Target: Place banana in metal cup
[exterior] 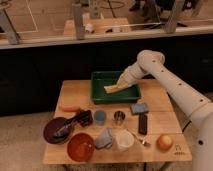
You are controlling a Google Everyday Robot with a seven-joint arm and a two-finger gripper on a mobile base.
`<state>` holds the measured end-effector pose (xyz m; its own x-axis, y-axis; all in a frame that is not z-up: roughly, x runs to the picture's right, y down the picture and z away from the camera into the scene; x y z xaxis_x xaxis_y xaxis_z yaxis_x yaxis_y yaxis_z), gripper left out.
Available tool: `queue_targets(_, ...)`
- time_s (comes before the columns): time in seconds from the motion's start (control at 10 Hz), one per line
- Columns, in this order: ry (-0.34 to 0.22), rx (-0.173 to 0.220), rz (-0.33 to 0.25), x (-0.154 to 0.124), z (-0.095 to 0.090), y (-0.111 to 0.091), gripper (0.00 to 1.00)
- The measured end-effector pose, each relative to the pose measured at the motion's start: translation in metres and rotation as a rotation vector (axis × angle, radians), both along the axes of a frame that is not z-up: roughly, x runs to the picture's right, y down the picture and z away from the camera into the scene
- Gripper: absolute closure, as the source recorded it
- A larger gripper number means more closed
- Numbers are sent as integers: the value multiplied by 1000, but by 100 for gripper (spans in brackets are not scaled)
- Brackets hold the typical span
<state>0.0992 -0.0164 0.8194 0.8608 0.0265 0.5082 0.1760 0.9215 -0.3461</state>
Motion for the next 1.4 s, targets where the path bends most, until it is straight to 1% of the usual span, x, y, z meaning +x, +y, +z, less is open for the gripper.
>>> queue_targets(0.2, -22, 18, -25, 5, -27, 16, 100)
queue_targets(0.3, -29, 26, -39, 9, -38, 23, 100)
queue_targets(0.5, -36, 38, -65, 17, -52, 38, 100)
queue_targets(0.6, -44, 46, -84, 21, -59, 50, 100)
queue_targets(0.8, -58, 50, -106, 29, -63, 69, 100)
queue_targets(1.2, -85, 58, -155, 23, -54, 87, 100)
queue_targets(1.4, -102, 61, -168, 19, -51, 93, 100)
